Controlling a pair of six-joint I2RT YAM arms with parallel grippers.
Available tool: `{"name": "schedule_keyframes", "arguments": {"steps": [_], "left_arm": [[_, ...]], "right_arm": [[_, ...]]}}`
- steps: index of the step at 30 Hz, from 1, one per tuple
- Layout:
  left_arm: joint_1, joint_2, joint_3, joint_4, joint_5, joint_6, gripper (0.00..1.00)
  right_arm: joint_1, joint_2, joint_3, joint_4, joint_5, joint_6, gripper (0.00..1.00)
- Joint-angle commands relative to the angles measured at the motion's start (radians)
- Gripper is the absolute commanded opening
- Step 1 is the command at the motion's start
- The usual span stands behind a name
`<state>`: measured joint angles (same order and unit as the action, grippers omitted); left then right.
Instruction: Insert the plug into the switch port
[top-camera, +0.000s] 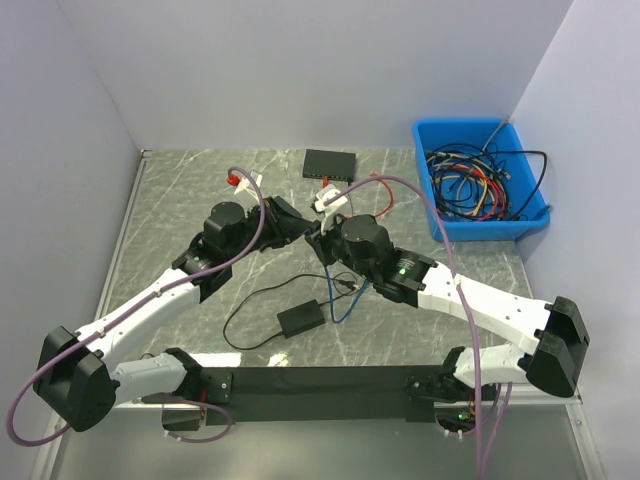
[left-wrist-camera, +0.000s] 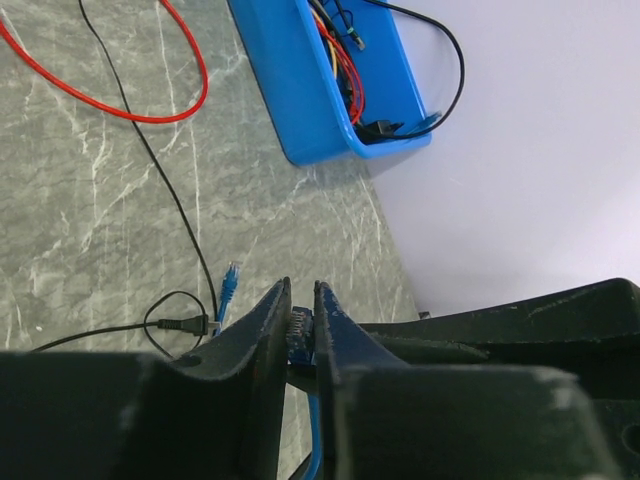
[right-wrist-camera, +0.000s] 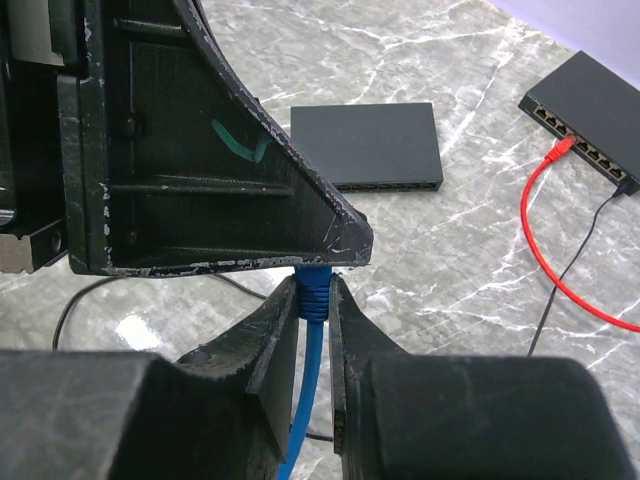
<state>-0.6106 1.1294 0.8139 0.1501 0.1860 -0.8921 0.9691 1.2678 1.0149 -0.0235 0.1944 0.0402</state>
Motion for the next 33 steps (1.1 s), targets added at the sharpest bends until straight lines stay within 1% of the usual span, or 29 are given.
{"name": "schedule_keyframes", "arguments": {"steps": [1, 2, 3, 5, 6, 11, 14, 16, 17, 18, 19, 21, 23, 24, 26, 27, 29, 30, 31, 33], "left_arm": [[-0.005, -0.02, 0.039, 0.012, -0.01, 0.016, 0.24], [-0.005, -0.023, 0.037, 0.012, -0.016, 0.019, 0.31], [-0.005, -0.026, 0.036, 0.009, -0.022, 0.018, 0.45], [-0.005, -0.033, 0.033, 0.005, -0.04, 0.018, 0.54], [-0.005, -0.034, 0.03, 0.003, -0.048, 0.019, 0.61], [-0.003, -0.031, 0.033, -0.012, -0.062, 0.03, 0.68], [0.002, -0.028, 0.048, -0.065, -0.138, 0.051, 0.69], [0.021, -0.028, 0.028, -0.049, -0.151, 0.062, 0.7], [0.038, -0.022, 0.022, -0.037, -0.14, 0.058, 0.7], [0.082, -0.014, 0.018, -0.029, -0.125, 0.05, 0.7], [0.109, 0.004, 0.01, -0.021, -0.085, 0.048, 0.7], [0.176, 0.024, 0.004, 0.003, -0.065, 0.054, 0.7], [0.216, 0.053, -0.004, 0.032, -0.05, 0.076, 0.71], [0.25, 0.065, -0.007, 0.069, -0.046, 0.085, 0.72], [0.279, 0.11, -0.009, 0.106, -0.046, 0.111, 0.76], [0.31, 0.13, -0.004, 0.13, -0.048, 0.122, 0.79], [0.345, 0.202, 0.011, 0.161, -0.019, 0.143, 0.81], [0.382, 0.249, 0.008, 0.192, -0.004, 0.143, 0.83], [0.403, 0.268, -0.002, 0.251, 0.007, 0.131, 0.83], [0.449, 0.32, -0.03, 0.345, 0.007, 0.119, 0.85]], "right_arm": [[0.006, -0.013, -0.005, 0.046, -0.001, 0.02, 0.0], [0.005, -0.022, -0.013, 0.056, 0.0, 0.023, 0.0], [0.006, -0.025, -0.028, 0.06, -0.003, 0.026, 0.0], [0.005, -0.034, -0.041, 0.068, -0.006, 0.033, 0.0], [0.006, -0.038, -0.051, 0.068, -0.006, 0.036, 0.0], [0.005, -0.05, -0.082, 0.077, -0.019, 0.055, 0.0], [0.003, -0.041, -0.105, 0.08, -0.018, 0.069, 0.0], [0.002, -0.03, -0.119, 0.085, -0.016, 0.078, 0.0], [0.0, -0.012, -0.122, 0.088, -0.016, 0.082, 0.0], [-0.006, -0.001, -0.125, 0.089, -0.018, 0.087, 0.0], [-0.018, 0.01, -0.125, 0.091, -0.021, 0.096, 0.0], [-0.03, 0.045, -0.125, 0.097, -0.032, 0.107, 0.0], [-0.055, 0.089, -0.124, 0.109, -0.042, 0.121, 0.0], [-0.061, 0.106, -0.112, 0.109, -0.053, 0.125, 0.0], [-0.084, 0.171, -0.093, 0.106, -0.068, 0.139, 0.0], [-0.089, 0.195, -0.066, 0.103, -0.073, 0.142, 0.0], [-0.098, 0.272, -0.018, 0.094, -0.082, 0.147, 0.0], [-0.099, 0.297, -0.001, 0.091, -0.087, 0.147, 0.0], [-0.102, 0.348, 0.017, 0.082, -0.095, 0.147, 0.0], [-0.107, 0.398, 0.071, 0.071, -0.105, 0.147, 0.0]]}}
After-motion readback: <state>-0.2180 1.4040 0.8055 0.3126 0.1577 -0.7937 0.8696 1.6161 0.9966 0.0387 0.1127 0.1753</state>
